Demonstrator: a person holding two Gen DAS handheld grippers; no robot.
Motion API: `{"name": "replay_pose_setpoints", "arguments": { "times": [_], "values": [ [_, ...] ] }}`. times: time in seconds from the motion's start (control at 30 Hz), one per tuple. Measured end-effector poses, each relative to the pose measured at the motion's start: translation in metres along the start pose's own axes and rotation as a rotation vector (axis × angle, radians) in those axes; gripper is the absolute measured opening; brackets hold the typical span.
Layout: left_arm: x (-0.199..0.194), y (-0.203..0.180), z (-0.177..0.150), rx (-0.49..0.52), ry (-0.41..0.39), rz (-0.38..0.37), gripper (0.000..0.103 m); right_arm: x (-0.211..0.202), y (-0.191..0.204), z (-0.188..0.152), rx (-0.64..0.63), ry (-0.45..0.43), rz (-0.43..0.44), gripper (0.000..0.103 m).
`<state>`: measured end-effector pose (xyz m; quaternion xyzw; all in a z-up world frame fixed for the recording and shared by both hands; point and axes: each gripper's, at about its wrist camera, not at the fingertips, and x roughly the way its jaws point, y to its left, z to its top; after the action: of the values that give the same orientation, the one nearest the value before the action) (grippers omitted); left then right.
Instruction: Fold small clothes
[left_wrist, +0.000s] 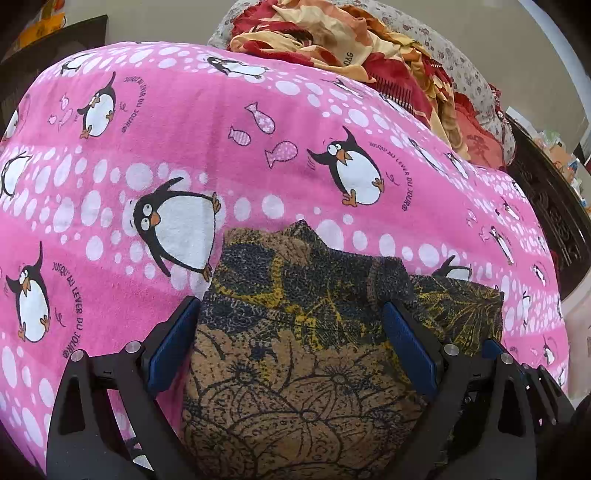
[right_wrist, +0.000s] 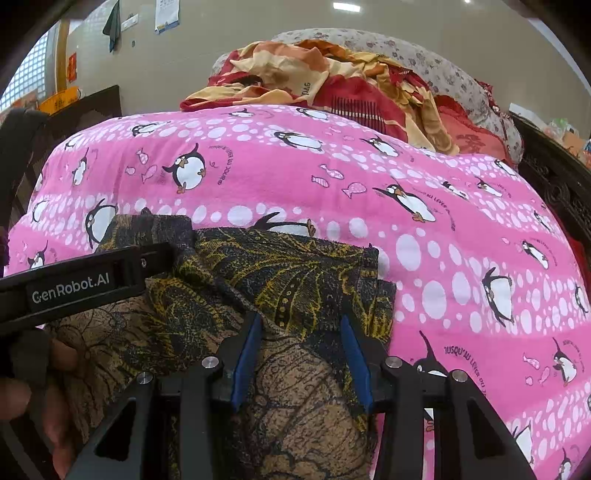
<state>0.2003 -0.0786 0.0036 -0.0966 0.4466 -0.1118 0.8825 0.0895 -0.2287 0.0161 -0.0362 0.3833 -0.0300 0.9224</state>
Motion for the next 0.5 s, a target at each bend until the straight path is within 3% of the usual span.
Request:
{"name": "replay_pose_setpoints", "arguments": {
  "times": [0.23, 0.27, 0.3, 0.37, 0.5],
  "values": [
    [0.0003, 0.0, 0.0025, 0.016, 0.034, -0.005, 0.102, 0.0003, -0.0047, 0.0025, 0.014, 0.025, 0.029, 0.047],
    [0.0003, 0.0011, 0.0029, 0.012, 0.037, -0.012, 0.102, -0.0006, -0.0079, 0.0027, 0.027, 0.025, 0.064, 0.055],
    [-0.0002, 0.0016, 0.0032, 0.006, 0.035, -0.019, 0.102, -0.0008, -0.0091, 0.0027, 0.03, 0.029, 0.117, 0.079],
    [-0.0003, 0.0028, 0.0034, -0.001, 0.035, -0.028, 0.102, -0.0014, -0.0065, 0.003, 0.009, 0.044, 0.247, 0.103],
    [-0.0008, 0.0046, 0.0041, -0.011, 0.034, -0.037, 0.102, 0.0017, -0.0013, 0.0039, -0.015, 0.078, 0.272, 0.103]
  ]
}}
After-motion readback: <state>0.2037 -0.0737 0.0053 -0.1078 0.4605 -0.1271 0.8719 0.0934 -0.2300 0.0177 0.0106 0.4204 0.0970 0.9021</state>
